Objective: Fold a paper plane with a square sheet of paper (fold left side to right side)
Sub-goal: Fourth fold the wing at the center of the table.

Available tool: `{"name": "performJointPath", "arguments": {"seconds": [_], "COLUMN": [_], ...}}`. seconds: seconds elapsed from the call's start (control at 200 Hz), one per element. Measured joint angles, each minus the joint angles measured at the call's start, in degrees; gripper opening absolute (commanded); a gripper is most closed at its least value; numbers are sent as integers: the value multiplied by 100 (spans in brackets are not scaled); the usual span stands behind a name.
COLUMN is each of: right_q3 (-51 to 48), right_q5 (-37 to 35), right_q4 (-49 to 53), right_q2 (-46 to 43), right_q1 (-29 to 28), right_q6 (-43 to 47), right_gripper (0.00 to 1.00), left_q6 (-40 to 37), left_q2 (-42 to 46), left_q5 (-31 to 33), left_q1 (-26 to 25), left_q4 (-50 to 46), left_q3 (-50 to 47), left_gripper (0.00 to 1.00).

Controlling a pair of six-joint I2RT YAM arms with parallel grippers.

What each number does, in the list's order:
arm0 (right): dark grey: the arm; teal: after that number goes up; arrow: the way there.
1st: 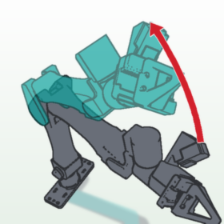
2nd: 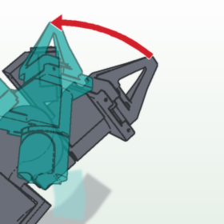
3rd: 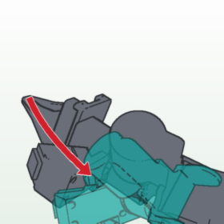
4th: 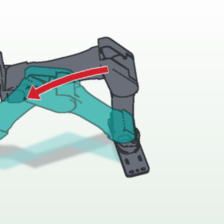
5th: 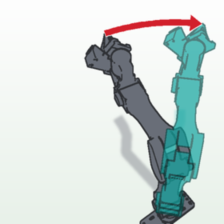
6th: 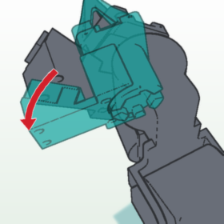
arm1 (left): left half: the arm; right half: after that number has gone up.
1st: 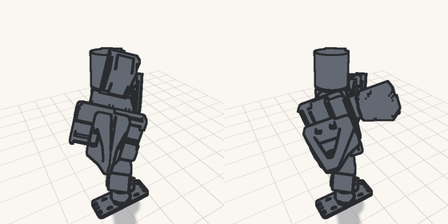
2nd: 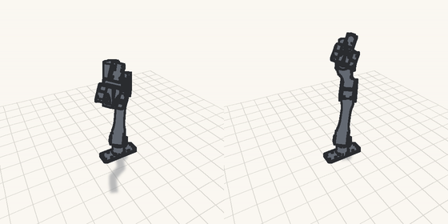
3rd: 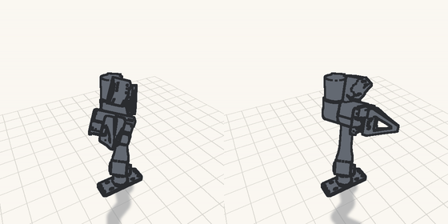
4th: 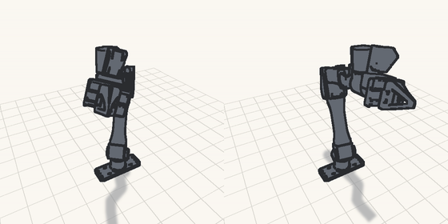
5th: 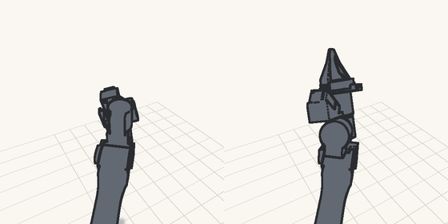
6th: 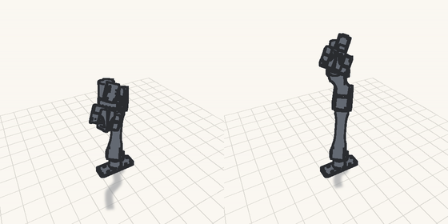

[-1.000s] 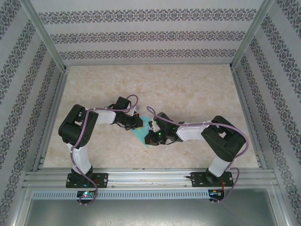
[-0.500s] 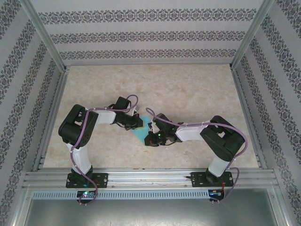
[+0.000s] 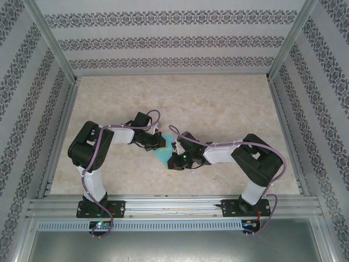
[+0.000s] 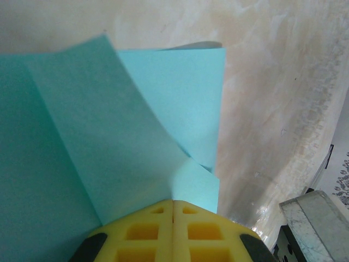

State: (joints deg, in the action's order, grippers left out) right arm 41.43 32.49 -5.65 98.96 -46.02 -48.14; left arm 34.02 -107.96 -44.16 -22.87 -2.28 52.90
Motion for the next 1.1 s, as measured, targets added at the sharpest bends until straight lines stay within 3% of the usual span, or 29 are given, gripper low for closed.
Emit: {"name": "performJointPath", "arguments": {"seconds": [0.854,1.099], "right_q3": [-634,-874], "right_q5": [-122,55], "right_q4": [-643,81], "right_q2": [-321,-907], "right_q1": [-216,-295], "right_q6": [-330,-402], "right_gripper": [0,0], "left_q6": [-2,-2], "left_q2": [-9,-9], "left_q5": [-24,-24], "left_q1": [7,7], "left_q4": [-4,-4], "left_q3": [0,0], "left_gripper": [0,0]}}
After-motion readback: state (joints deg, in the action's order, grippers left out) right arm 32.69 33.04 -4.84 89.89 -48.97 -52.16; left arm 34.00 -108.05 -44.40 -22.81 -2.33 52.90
